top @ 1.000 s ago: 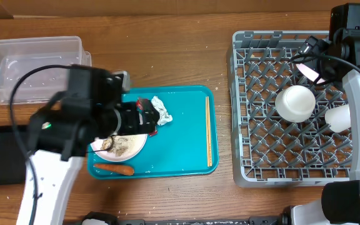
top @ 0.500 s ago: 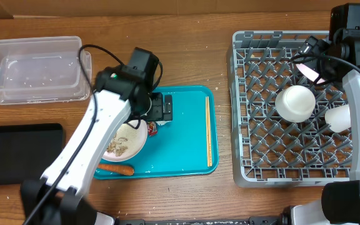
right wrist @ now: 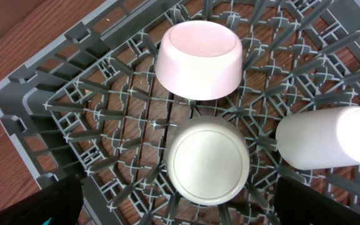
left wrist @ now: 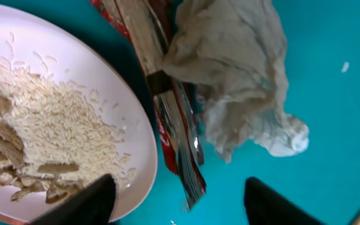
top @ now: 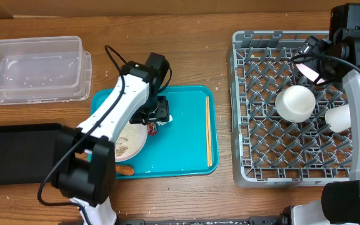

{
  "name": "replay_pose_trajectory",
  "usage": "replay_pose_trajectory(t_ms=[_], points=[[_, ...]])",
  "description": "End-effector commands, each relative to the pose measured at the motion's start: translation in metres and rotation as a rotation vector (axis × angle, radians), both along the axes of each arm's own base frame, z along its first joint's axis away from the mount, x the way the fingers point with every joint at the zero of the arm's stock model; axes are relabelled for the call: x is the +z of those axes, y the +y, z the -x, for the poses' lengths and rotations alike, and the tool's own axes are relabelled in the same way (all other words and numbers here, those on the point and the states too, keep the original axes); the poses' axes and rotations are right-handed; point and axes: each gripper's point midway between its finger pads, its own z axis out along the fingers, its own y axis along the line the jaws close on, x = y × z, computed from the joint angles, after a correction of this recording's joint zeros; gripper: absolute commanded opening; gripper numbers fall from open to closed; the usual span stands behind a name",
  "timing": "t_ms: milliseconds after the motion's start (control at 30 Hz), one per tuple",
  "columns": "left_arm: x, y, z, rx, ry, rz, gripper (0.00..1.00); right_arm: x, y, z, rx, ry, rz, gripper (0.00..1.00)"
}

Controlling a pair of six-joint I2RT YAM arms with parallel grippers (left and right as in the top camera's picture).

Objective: Sort waste into correct bins and load items into the dishwasher
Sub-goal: 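Move the left gripper to the red wrapper and grasp it, then carry the red wrapper to the clear bin and release it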

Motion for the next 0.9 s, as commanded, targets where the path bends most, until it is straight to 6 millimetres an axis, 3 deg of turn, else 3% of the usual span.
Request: replay_pose_trajectory(t_ms=[0, 133, 200, 400, 633, 867], points=[[0.003, 0.0, -0.011, 0.008, -0.043, -0.021, 0.6, 0.015, -0.002, 0.0, -0.006, -0.043, 0.015, 1.0], [0.003, -0.002, -0.016, 0.01, -0.063, -0.014, 0.62, 0.014, -0.002, 0.0, -0.006, -0.042, 0.015, 1.0], [0.003, -0.002, -0.017, 0.013, -0.068, -0.012, 0.58, 0.014, -0.002, 0.0, -0.006, -0.042, 0.015, 1.0], [-0.008, -0.001, -0.012, 0.018, -0.033, -0.027, 0.57, 0.015, -0.002, 0.0, -0.006, -0.043, 0.015, 1.0], [-0.026, 0.003, -0.005, 0.018, 0.026, -0.05, 0.46, 0.014, -0.002, 0.0, -0.006, -0.042, 0.015, 1.0], [-0.027, 0.003, -0.005, 0.017, 0.028, -0.051, 0.27, 0.014, -0.002, 0.0, -0.006, -0.042, 0.015, 1.0]])
